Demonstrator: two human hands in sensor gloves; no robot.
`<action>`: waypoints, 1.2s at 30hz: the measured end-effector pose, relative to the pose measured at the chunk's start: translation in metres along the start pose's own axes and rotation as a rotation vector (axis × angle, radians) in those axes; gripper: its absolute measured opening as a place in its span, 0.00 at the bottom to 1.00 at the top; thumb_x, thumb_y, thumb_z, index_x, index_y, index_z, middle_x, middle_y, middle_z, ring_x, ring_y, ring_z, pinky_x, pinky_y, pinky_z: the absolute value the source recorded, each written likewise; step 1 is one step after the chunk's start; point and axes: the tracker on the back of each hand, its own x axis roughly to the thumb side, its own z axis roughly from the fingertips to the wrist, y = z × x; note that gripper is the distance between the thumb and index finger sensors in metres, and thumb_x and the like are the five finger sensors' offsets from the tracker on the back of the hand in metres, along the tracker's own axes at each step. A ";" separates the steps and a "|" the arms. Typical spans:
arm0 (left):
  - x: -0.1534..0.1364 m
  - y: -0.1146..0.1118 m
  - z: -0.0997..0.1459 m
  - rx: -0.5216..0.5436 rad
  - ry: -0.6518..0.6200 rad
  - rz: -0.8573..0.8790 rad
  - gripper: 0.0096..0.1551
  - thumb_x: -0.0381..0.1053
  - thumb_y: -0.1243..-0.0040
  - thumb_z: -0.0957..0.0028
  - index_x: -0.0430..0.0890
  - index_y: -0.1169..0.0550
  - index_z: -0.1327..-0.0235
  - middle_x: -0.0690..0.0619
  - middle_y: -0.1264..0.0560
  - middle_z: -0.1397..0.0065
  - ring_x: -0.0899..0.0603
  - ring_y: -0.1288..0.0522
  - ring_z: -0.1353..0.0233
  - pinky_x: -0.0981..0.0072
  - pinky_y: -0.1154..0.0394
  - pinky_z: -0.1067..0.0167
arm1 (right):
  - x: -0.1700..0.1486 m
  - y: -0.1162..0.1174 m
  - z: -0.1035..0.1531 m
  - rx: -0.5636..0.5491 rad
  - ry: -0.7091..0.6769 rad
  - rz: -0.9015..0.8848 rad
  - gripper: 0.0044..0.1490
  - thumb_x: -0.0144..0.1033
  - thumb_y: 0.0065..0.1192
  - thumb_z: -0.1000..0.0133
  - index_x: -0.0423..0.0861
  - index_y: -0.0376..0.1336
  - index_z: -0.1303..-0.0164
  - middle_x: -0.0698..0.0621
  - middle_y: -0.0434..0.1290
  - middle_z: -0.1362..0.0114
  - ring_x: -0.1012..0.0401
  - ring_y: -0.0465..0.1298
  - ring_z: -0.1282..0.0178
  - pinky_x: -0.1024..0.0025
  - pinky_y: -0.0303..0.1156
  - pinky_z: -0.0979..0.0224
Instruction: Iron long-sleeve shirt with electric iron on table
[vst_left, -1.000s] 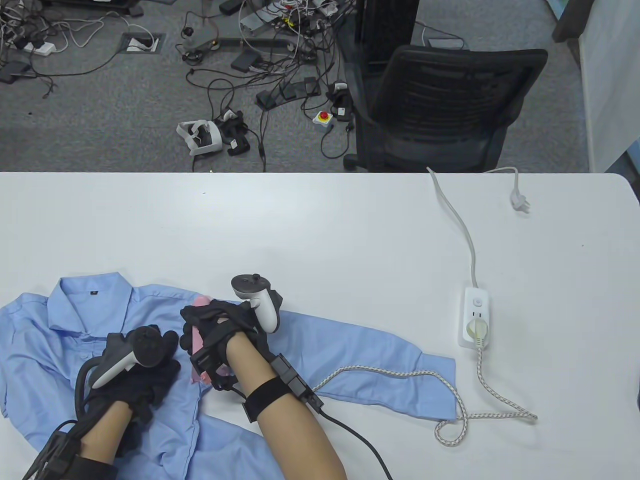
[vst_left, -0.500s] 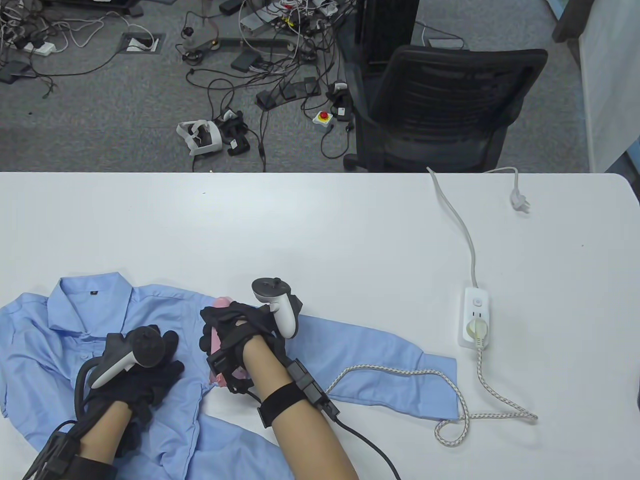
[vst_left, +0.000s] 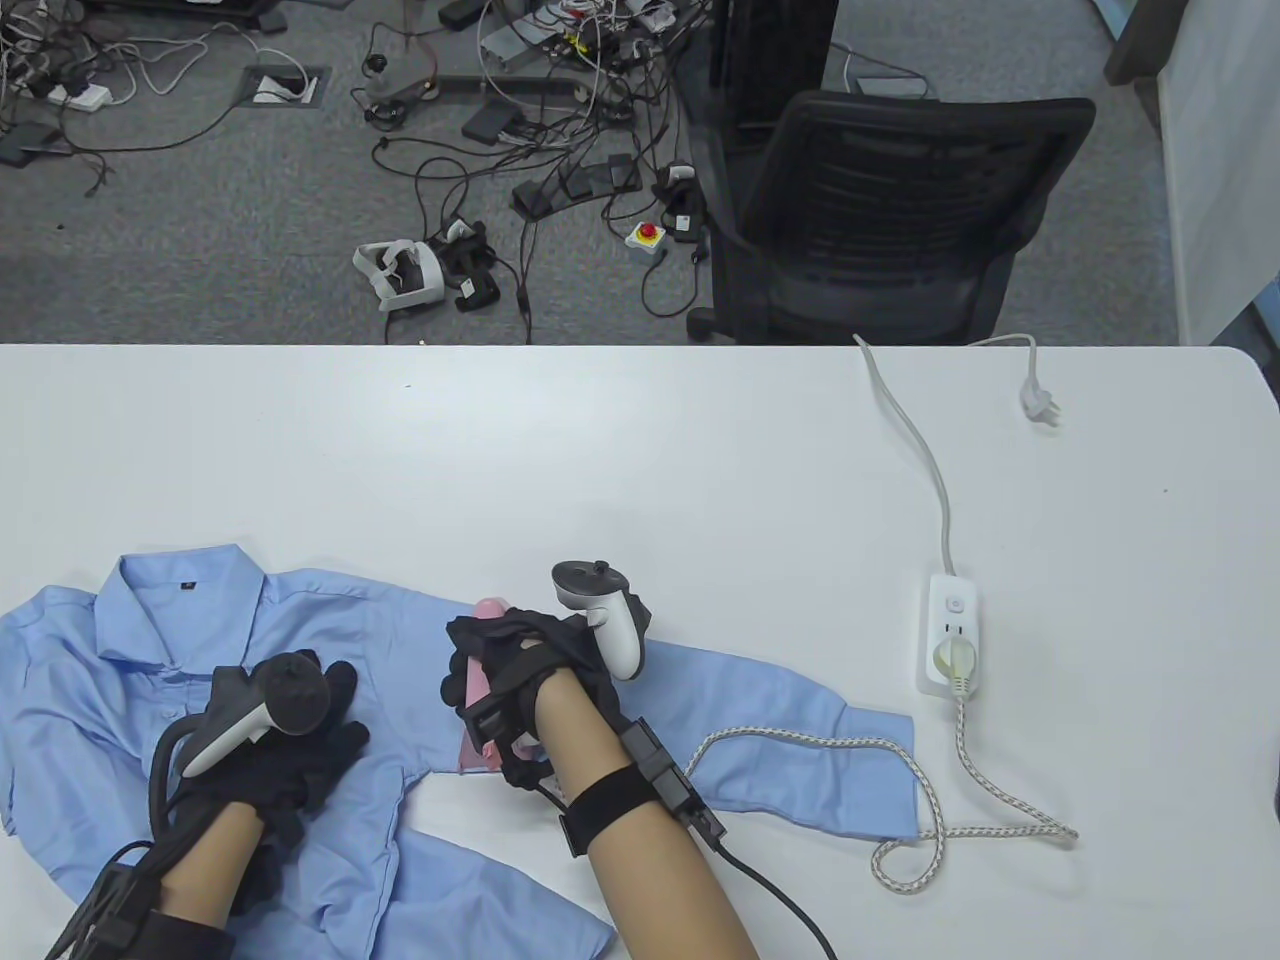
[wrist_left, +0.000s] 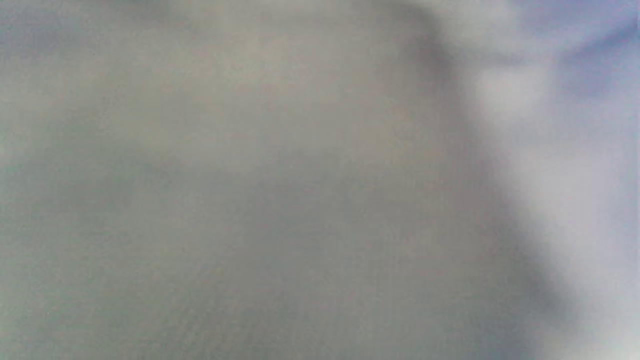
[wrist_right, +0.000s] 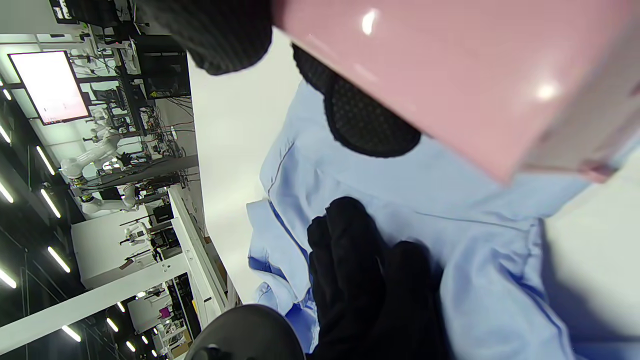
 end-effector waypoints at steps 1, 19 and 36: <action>0.000 0.000 0.000 -0.001 0.000 0.000 0.39 0.72 0.61 0.44 0.67 0.59 0.25 0.57 0.69 0.15 0.41 0.71 0.17 0.31 0.68 0.28 | -0.001 -0.002 0.001 0.002 0.001 -0.007 0.40 0.53 0.57 0.50 0.39 0.52 0.38 0.51 0.66 0.42 0.62 0.80 0.46 0.66 0.79 0.38; 0.000 0.000 0.000 0.000 0.000 -0.006 0.39 0.73 0.61 0.44 0.67 0.59 0.25 0.57 0.70 0.15 0.41 0.72 0.17 0.31 0.68 0.28 | -0.022 -0.039 0.022 -0.031 0.012 -0.065 0.39 0.53 0.57 0.50 0.40 0.52 0.38 0.51 0.66 0.42 0.61 0.80 0.45 0.65 0.78 0.38; 0.001 -0.001 0.000 0.000 0.001 -0.012 0.40 0.73 0.62 0.44 0.67 0.60 0.25 0.57 0.70 0.15 0.41 0.72 0.17 0.31 0.67 0.28 | -0.048 -0.080 0.049 -0.063 0.023 -0.130 0.39 0.52 0.55 0.49 0.39 0.50 0.38 0.51 0.64 0.41 0.60 0.78 0.44 0.64 0.76 0.36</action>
